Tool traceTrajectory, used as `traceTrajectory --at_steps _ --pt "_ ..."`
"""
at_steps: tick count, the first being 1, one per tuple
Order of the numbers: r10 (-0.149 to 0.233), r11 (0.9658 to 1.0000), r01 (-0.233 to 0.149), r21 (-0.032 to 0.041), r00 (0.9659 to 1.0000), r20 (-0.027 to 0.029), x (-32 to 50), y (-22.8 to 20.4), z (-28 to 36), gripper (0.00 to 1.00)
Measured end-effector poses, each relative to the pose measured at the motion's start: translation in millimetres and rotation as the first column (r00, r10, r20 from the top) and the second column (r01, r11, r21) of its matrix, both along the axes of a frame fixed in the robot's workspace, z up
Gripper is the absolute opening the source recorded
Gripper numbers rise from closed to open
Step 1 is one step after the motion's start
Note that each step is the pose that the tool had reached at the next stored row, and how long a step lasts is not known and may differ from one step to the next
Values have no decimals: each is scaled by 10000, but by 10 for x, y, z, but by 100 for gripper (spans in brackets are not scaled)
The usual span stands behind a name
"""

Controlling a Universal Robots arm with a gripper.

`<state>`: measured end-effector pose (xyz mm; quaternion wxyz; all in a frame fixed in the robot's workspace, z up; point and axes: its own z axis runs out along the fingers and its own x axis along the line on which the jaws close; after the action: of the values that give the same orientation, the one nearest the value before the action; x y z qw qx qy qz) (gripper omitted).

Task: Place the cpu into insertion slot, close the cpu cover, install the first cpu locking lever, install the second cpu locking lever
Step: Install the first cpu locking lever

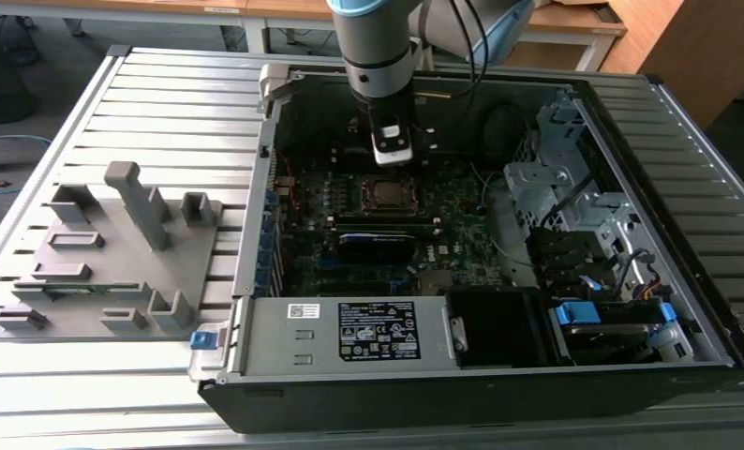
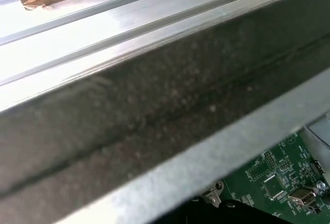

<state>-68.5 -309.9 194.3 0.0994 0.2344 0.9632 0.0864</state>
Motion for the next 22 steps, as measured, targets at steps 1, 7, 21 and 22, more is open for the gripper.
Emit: traceTrajectory --at_steps 1,7,21,22 --pt "-12 10000 12 0 10000 0 0 2 0 11" --pt "-95 10000 95 1 10000 7 0 15 -2 11" --pt "-178 9998 178 -18 9998 90 0 16 -23 11" --pt "-178 9998 178 -17 9998 92 0 16 -11 11"
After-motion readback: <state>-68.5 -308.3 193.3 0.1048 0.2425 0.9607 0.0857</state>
